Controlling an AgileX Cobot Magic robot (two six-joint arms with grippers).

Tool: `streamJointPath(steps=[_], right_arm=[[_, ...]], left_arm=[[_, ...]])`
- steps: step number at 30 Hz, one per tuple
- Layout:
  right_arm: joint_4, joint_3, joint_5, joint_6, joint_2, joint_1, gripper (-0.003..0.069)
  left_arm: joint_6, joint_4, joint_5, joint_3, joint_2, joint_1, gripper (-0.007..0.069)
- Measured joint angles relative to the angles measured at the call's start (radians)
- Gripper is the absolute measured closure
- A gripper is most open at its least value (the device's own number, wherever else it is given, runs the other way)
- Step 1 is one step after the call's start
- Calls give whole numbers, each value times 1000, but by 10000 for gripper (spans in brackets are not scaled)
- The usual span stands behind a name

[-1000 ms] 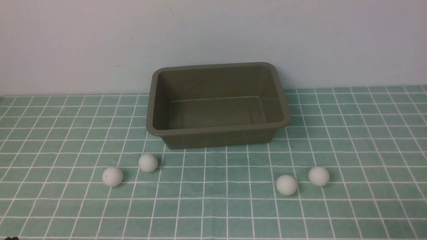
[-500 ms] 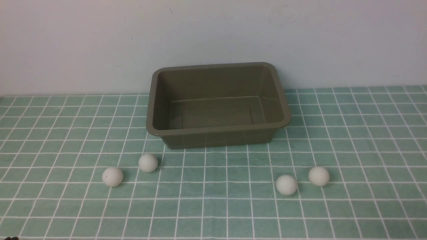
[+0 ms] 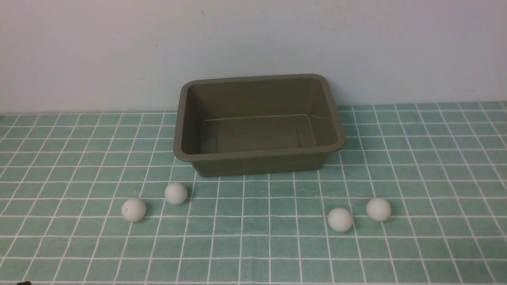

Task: Put the table tennis balls in the box on the green coffee tablecloth.
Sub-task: 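Reach for and grasp a ping pong ball on the table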

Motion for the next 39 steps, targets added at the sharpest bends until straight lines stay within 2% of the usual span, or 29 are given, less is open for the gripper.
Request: streamJointPath(steps=[4,9,11,14,16,17,20,22,25,28,31,33,37,39], right_arm=[[183,0,0,118,0,0,669],[262,0,-13,135,0,0,669],[263,-11,-16,60,0,0,669],[265,-117,44,-145,10,5,669],[261,-210,126,-252,70,7,669],[254,-277,192,-306,138,7,669],[226,-439,371,-404,351,7,669],[236,-546,514,-506,575,8,669],[303,-662,629,-667,840,8,666],[376,-751,682,-785,1052,42,649],[379,-823,666,-794,1226,135,620],[319,-899,608,-739,1346,225,584],[119,-1037,549,-545,1509,332,501],[1,-1095,531,-438,1584,367,436]], left_arm=[[-225,-384,15,1,0,0,629],[-268,-606,0,1,0,0,629],[-268,-626,-4,1,0,0,629],[-253,-638,-55,1,0,0,629],[-210,-641,-80,1,0,0,629],[-146,-641,-56,-17,0,0,629],[-16,-641,42,-117,36,0,629],[57,-625,165,-204,153,0,629],[165,-577,377,-325,366,0,629],[279,-547,493,-418,546,-2,629],[394,-540,538,-504,691,-2,629],[426,-538,544,-536,742,-2,629],[455,-532,550,-572,790,-2,624],[457,-518,550,-580,791,-2,610]])
